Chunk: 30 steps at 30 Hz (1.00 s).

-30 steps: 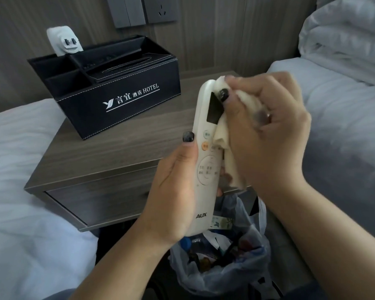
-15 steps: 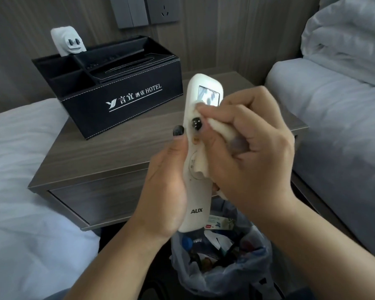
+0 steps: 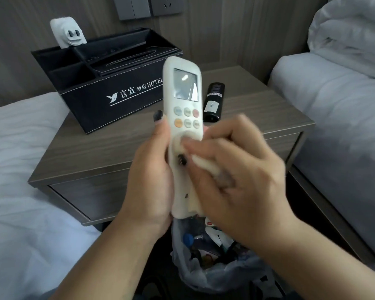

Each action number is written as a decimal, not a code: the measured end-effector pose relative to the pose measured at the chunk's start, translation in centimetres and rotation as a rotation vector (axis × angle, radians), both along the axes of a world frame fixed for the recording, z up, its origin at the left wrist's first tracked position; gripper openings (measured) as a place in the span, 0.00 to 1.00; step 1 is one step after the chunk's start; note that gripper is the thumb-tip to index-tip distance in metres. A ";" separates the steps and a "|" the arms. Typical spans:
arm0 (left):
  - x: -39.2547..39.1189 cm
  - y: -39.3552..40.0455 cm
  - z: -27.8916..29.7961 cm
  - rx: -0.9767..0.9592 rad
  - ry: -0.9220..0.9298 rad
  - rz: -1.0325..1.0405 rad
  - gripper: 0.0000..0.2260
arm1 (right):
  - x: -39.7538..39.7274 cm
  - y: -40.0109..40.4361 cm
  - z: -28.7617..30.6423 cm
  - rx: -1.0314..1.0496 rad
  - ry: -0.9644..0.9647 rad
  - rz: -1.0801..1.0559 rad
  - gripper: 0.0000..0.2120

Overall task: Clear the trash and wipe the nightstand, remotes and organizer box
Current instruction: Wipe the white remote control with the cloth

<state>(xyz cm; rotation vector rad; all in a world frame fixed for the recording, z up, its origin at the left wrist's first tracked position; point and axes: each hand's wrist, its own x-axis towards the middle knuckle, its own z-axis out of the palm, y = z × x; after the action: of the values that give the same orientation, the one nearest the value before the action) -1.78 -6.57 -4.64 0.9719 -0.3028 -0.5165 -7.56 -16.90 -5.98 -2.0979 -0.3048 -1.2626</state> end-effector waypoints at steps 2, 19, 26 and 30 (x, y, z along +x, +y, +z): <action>0.4 0.2 0.2 0.011 0.030 0.031 0.24 | -0.1 0.5 -0.5 -0.018 0.012 0.025 0.07; -1.7 -0.6 -0.1 0.233 -0.186 -0.143 0.22 | 2.8 -4.2 3.8 0.369 -0.087 -0.311 0.04; 0.0 -0.2 -0.2 0.104 0.078 0.081 0.22 | 1.9 0.0 -0.3 0.407 0.096 -0.069 0.06; 1.1 0.2 0.4 -0.014 0.214 0.163 0.22 | 0.7 1.5 -2.0 0.392 0.167 0.053 0.07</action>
<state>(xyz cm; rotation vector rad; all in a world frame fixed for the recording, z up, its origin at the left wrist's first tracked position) -0.69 -6.37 -4.22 0.9102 -0.0343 -0.4639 -6.82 -15.40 -8.01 -1.8285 -0.0327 -1.0131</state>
